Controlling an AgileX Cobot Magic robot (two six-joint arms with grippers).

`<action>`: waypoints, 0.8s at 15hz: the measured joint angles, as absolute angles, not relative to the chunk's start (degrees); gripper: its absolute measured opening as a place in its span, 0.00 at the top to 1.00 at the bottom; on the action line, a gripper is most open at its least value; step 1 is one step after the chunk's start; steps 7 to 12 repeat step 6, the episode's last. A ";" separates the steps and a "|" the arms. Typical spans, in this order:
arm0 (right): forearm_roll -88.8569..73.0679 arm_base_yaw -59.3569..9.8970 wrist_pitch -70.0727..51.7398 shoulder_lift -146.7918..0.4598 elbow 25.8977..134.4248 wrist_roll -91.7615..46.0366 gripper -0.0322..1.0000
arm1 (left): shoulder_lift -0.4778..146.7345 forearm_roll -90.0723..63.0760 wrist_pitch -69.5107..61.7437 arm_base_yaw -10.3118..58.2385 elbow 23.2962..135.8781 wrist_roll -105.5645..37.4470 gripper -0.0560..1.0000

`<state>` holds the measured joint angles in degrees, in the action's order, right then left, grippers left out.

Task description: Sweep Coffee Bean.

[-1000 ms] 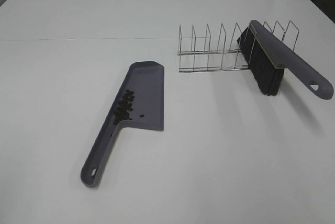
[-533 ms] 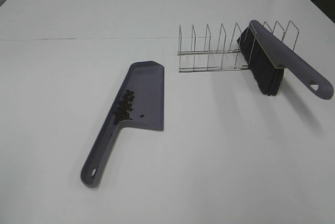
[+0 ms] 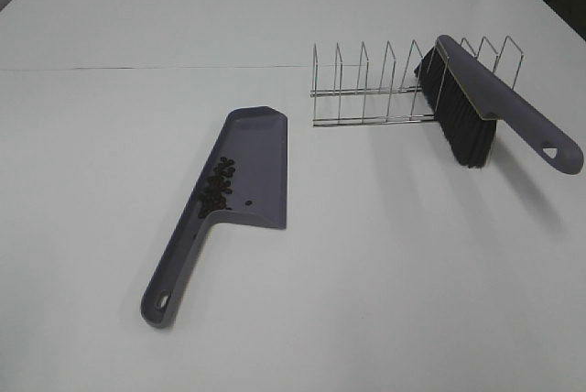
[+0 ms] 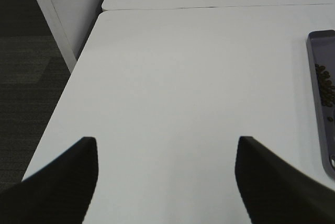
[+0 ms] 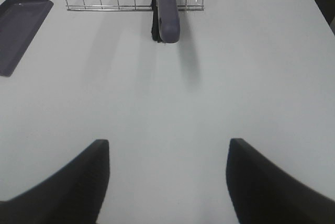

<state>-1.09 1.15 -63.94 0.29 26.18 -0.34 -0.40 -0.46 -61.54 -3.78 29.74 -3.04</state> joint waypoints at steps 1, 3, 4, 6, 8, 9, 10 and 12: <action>-1.09 1.15 -63.94 0.29 26.18 -0.34 0.43 | -0.40 -0.46 -61.54 -3.78 29.74 -3.04 0.33; -1.09 1.15 -63.94 0.29 26.18 -0.34 0.43 | -0.40 -0.46 -61.54 -3.78 29.74 -3.04 0.33; -1.09 1.15 -63.94 0.29 26.18 -0.34 0.43 | -0.40 -0.46 -61.54 -3.78 29.74 -3.04 0.33; -1.09 1.15 -63.94 0.29 26.18 -0.34 0.43 | -0.40 -0.46 -61.54 -3.78 29.74 -3.04 0.33; -1.09 1.15 -63.94 0.29 26.18 -0.34 0.43 | -0.40 -0.46 -61.54 -3.78 29.74 -3.04 0.33; -1.09 1.15 -63.94 0.29 26.18 -0.34 0.43 | -0.40 -0.46 -61.54 -3.78 29.74 -3.04 0.33; -1.09 1.15 -63.94 0.29 26.18 -0.34 0.43 | -0.40 -0.46 -61.54 -3.78 29.74 -3.04 0.33; -1.09 1.15 -63.94 0.29 26.18 -0.34 0.43 | -0.40 -0.46 -61.54 -3.78 29.74 -3.04 0.33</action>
